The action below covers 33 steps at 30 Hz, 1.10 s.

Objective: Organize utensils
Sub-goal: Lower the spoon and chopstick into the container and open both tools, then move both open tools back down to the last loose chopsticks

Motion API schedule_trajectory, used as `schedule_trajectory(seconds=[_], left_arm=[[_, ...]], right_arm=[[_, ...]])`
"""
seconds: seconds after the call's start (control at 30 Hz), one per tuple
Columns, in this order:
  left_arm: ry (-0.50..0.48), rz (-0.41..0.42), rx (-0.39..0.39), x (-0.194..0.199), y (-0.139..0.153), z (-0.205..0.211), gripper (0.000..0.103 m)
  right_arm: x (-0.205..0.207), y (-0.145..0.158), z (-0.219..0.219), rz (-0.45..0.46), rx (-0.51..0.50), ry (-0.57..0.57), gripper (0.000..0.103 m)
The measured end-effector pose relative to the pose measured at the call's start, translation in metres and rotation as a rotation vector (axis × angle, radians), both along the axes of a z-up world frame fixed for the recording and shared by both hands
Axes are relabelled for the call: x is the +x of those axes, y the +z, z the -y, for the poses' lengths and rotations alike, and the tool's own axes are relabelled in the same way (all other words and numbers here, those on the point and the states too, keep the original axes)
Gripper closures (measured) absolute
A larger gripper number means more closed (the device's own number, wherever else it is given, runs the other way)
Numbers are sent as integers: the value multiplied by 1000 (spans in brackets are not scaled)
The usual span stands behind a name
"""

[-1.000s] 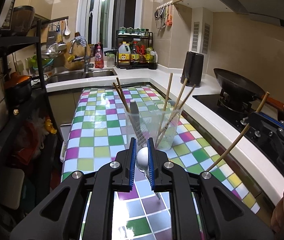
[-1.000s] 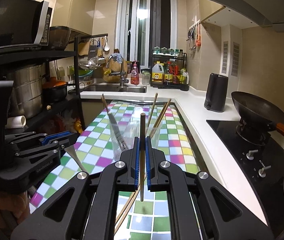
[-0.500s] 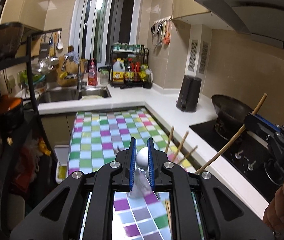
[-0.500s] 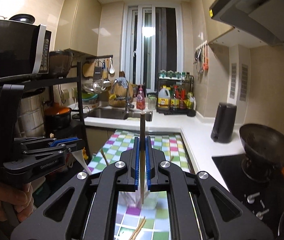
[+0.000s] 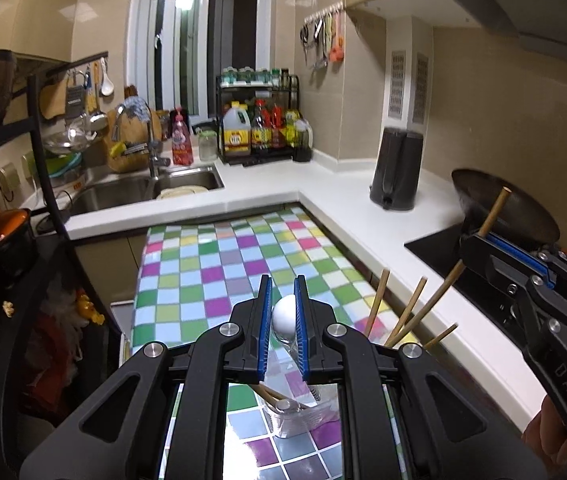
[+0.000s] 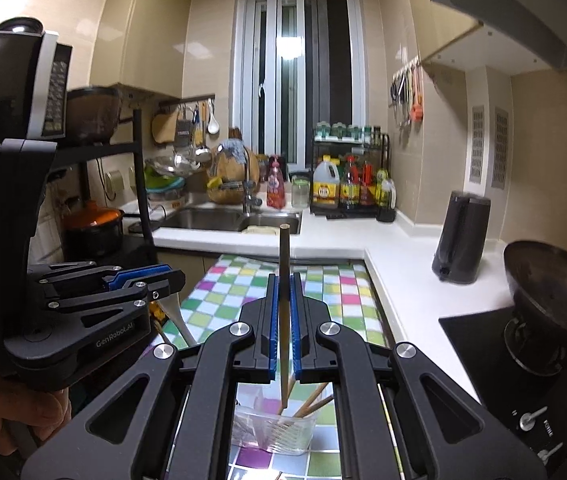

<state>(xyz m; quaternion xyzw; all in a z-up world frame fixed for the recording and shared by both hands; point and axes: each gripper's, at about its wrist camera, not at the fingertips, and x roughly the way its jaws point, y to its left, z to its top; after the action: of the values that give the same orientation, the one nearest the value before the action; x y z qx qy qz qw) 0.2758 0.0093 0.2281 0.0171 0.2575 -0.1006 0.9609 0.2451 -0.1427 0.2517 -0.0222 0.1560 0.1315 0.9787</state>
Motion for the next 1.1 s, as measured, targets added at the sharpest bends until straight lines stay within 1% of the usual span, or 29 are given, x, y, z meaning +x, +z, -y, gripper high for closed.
schedule_trajectory(seconds=[0.13, 0.27, 0.33, 0.43, 0.47, 0.5, 0.53, 0.57, 0.63, 0.73, 0.87, 0.97, 1.1], left_arm=[[-27, -52, 31, 11, -27, 9, 92], [-43, -93, 64, 19, -49, 16, 92], [-43, -110, 68, 21, -57, 17, 92], [-40, -132, 55, 24, -64, 15, 92], [-34, -133, 46, 24, -65, 13, 86], [-27, -127, 43, 22, -64, 13, 69], [-18, -111, 39, 18, -61, 11, 62], [-13, -98, 34, 15, -58, 10, 60], [6, -77, 24, 7, -53, 8, 61], [43, -26, 2, -15, -38, 1, 61], [74, 42, -22, -51, -22, -7, 61], [84, 67, -31, -80, -18, -12, 61], [91, 82, -41, -119, -24, -19, 61]], right_arm=[[17, -27, 1, -53, -5, -3, 98], [26, -45, -3, -87, -13, 0, 98], [30, -53, -3, -108, -16, 0, 98], [32, -60, -1, -133, -20, -1, 97], [32, -61, -1, -141, -22, 2, 94], [32, -61, -1, -148, -26, 2, 92], [31, -61, 0, -152, -29, 1, 89], [30, -60, 1, -151, -28, -1, 82], [25, -55, 2, -142, -25, -9, 76], [13, -46, 5, -127, -18, -23, 75], [-15, -31, 6, -86, -9, -37, 75], [-43, -21, 6, -43, 0, -51, 75], [-83, -18, 7, -7, 15, -70, 75]])
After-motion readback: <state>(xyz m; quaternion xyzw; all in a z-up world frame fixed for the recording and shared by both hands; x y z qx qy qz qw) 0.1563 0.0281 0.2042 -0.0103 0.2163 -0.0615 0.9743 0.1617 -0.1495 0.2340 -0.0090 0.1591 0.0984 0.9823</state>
